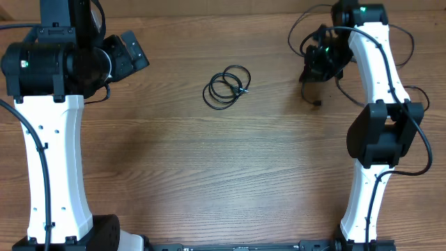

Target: Untangle cables

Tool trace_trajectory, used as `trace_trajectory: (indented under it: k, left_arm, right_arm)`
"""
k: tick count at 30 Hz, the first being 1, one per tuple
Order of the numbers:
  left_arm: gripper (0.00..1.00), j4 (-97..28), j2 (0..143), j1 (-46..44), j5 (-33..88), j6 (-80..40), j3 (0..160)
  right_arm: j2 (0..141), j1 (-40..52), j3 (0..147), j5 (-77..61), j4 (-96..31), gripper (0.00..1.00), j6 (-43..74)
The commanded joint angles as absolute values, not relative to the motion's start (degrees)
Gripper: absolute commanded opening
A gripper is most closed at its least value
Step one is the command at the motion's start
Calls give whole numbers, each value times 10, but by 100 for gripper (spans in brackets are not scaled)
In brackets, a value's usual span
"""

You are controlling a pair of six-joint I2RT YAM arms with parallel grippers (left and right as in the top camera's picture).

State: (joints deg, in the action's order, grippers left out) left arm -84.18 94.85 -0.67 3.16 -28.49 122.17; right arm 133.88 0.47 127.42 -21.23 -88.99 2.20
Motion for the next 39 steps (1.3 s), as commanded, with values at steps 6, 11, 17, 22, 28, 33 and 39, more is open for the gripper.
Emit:
trace_trajectory:
  k: [6, 11, 17, 22, 28, 33, 39]
  left_arm:
    - [99, -841, 953, -8, 24, -279, 1219]
    - [100, -841, 953, -8, 24, -279, 1219]
    - [100, -839, 953, -8, 23, -279, 1219]
    - [100, -838, 953, -8, 24, -279, 1219]
    - [99, -841, 953, -8, 24, -279, 1219]
    - [100, -842, 953, -8, 24, -279, 1219]
    - [100, -842, 953, -8, 24, -279, 1219]
  right_arm:
    - [1348, 8, 1223, -226, -867, 5, 2]
    - [1348, 8, 1223, -226, -888, 20, 1]
    - [1348, 8, 1237, -226, -910, 29, 1]
    - [1347, 8, 1270, -214, -930, 37, 2]
    - [1347, 3, 1349, -95, -943, 39, 95]
    - [1347, -23, 1407, -8, -945, 47, 183]
    - [1347, -110, 1431, -5, -940, 79, 198]
